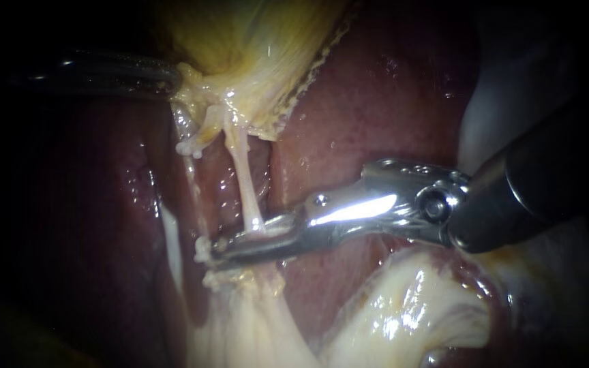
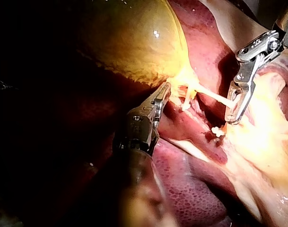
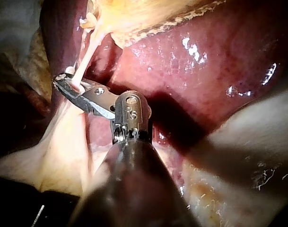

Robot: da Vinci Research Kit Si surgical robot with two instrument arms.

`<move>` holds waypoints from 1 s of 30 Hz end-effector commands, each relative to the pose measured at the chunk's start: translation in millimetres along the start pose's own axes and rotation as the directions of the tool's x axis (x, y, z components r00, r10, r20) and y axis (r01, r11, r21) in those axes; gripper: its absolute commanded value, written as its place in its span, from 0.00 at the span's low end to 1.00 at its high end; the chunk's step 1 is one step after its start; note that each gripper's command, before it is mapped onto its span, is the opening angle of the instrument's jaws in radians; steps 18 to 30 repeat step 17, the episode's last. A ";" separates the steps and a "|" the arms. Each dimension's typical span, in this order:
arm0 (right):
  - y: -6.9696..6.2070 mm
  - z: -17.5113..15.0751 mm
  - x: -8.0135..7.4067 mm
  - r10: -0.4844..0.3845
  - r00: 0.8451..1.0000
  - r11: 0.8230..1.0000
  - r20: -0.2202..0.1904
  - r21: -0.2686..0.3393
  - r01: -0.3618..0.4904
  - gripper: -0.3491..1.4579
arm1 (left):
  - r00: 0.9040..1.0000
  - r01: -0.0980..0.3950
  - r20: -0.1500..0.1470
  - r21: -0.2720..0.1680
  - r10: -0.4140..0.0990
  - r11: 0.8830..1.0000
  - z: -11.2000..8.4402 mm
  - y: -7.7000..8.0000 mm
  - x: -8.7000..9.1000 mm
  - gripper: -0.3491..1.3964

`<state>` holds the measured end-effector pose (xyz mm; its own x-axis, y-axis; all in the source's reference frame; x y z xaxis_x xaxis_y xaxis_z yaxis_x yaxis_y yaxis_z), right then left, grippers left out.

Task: Clipping second clip right tube

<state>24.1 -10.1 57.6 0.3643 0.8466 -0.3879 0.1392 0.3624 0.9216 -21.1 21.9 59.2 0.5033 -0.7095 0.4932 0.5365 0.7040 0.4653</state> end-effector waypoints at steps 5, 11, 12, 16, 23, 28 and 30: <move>0.2 -0.2 0.2 -0.002 1.000 1.000 0.006 0.008 0.002 0.00 | 1.000 0.000 0.000 0.000 0.000 1.000 0.0 0.0 0.0 0.00; 0.2 -0.2 0.3 -0.001 1.000 1.000 0.006 0.008 0.001 0.00 | 1.000 0.000 0.000 0.000 0.000 1.000 0.0 0.0 0.0 0.00; 0.2 -0.2 0.3 -0.001 1.000 1.000 0.006 0.008 0.001 0.00 | 1.000 0.000 0.000 0.000 0.000 1.000 0.0 0.0 0.0 0.00; 0.5 -0.3 0.3 -0.002 1.000 1.000 0.006 0.008 0.001 0.00 | 1.000 0.000 0.000 0.000 0.000 1.000 0.1 0.0 0.0 0.00; 0.5 -0.4 0.3 -0.002 1.000 1.000 0.006 0.008 0.001 0.00 | 1.000 0.000 0.000 0.000 0.000 1.000 0.1 0.0 0.0 0.00; 0.5 -0.4 0.3 -0.002 1.000 1.000 0.006 0.008 0.001 0.00 | 1.000 0.000 0.000 0.000 0.000 1.000 0.1 0.0 0.0 0.00; 0.5 -0.4 0.3 -0.002 1.000 1.000 0.006 0.008 0.001 0.00 | 1.000 0.000 0.000 0.000 0.000 1.000 0.1 0.0 0.0 0.00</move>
